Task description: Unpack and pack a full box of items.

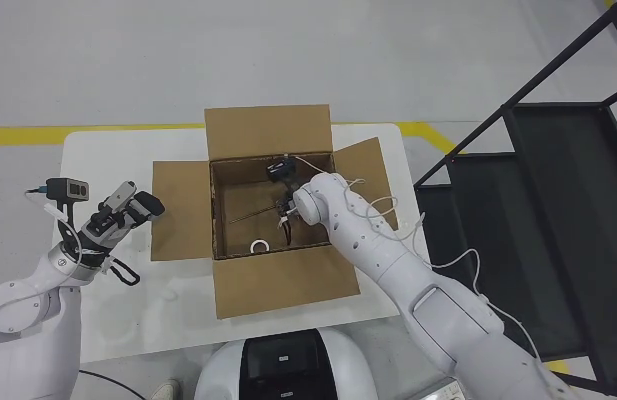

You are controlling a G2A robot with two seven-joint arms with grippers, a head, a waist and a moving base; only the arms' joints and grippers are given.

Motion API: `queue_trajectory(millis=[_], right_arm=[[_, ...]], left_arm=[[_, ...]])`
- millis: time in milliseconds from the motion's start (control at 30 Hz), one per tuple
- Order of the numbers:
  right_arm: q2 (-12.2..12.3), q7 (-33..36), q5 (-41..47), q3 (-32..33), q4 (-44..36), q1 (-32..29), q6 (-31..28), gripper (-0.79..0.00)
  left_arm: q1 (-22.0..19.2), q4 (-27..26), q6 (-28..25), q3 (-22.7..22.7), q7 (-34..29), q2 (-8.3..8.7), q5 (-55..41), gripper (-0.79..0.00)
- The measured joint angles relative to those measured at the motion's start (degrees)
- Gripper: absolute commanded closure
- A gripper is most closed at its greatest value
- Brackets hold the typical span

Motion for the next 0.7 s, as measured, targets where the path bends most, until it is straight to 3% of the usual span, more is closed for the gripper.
queue_trajectory(millis=[467, 533, 600, 700], right_arm=[[-1.68, -0.54, 2.32, -0.77, 6.23, 2.69, -2.02, -0.200], [-1.96, -0.69, 2.71, -0.94, 7.12, 3.11, -2.41, -0.163], [-2.29, -0.90, 3.09, -1.16, 8.13, 3.57, -2.77, 0.000], [-2.71, -1.36, 3.63, -1.37, 9.34, 4.15, -3.25, 0.000]], left_arm=[[0.00, 0.00, 0.00, 0.00, 0.00, 0.00, 0.00, -0.785], [0.00, 0.00, 0.00, 0.00, 0.00, 0.00, 0.00, -0.785], [0.00, 0.00, 0.00, 0.00, 0.00, 0.00, 0.00, -0.785], [0.00, 0.00, 0.00, 0.00, 0.00, 0.00, 0.00, -0.785]])
